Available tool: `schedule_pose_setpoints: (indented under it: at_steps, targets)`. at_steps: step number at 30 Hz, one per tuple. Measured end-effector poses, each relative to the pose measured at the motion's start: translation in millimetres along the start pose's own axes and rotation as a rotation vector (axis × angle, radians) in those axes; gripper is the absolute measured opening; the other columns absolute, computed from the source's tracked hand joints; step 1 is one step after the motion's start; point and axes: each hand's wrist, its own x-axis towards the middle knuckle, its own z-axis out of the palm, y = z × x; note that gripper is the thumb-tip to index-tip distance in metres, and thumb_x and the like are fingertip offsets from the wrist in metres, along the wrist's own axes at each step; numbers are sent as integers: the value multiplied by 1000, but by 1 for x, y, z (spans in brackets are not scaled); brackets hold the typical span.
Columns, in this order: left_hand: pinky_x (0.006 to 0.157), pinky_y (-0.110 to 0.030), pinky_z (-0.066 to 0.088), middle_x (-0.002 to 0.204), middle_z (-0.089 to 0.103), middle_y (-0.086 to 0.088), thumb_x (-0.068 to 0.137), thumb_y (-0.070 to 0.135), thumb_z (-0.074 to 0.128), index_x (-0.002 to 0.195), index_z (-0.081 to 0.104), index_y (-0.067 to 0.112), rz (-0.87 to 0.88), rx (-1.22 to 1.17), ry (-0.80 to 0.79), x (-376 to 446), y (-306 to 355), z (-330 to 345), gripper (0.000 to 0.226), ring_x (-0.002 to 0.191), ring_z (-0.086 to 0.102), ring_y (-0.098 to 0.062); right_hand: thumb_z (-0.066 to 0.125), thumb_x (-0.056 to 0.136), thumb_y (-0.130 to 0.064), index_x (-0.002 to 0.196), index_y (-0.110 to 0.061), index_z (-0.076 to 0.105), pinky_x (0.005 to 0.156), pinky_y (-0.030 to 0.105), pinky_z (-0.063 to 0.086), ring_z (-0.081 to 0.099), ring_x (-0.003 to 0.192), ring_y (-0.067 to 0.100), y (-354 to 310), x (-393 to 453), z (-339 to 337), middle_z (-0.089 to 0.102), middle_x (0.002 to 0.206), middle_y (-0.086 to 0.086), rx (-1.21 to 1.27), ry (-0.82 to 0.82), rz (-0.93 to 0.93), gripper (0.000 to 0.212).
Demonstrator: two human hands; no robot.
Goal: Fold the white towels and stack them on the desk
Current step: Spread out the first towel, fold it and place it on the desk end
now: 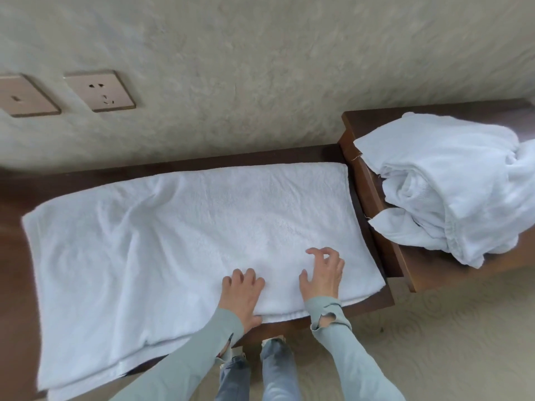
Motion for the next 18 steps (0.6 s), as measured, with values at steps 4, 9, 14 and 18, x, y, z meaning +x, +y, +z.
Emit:
schedule_pose_setpoints:
  at_steps: [4,9,14,18]
  targets:
    - [94,-31,41,136,37,-8,90,22,54,134,32,14,67,-126,-57,10,2,-9,50,118,42,-27,55,85,-11,123,-26,53,96,32,40,35,116,25,-5,12,13,38,132,5,-33,-188,-55,41]
    - [91,-29,44,131,41,-7,90,28,54,132,35,16,169,-138,-85,9,2,-10,49,110,49,-25,53,89,-23,126,-38,50,93,35,38,39,113,20,17,17,8,40,130,-1,-168,-139,-97,40]
    - [81,-21,45,113,45,7,81,51,57,115,47,25,95,-477,-45,9,4,-8,44,87,50,-12,55,88,-18,132,-32,46,103,36,33,31,126,21,30,16,4,33,141,-1,-74,-182,-7,47]
    - [83,-14,44,102,48,13,90,33,54,123,48,35,52,-686,121,31,-11,-22,33,88,50,-6,58,88,-17,136,-21,44,109,43,24,24,134,29,52,32,-9,29,147,8,47,-6,258,50]
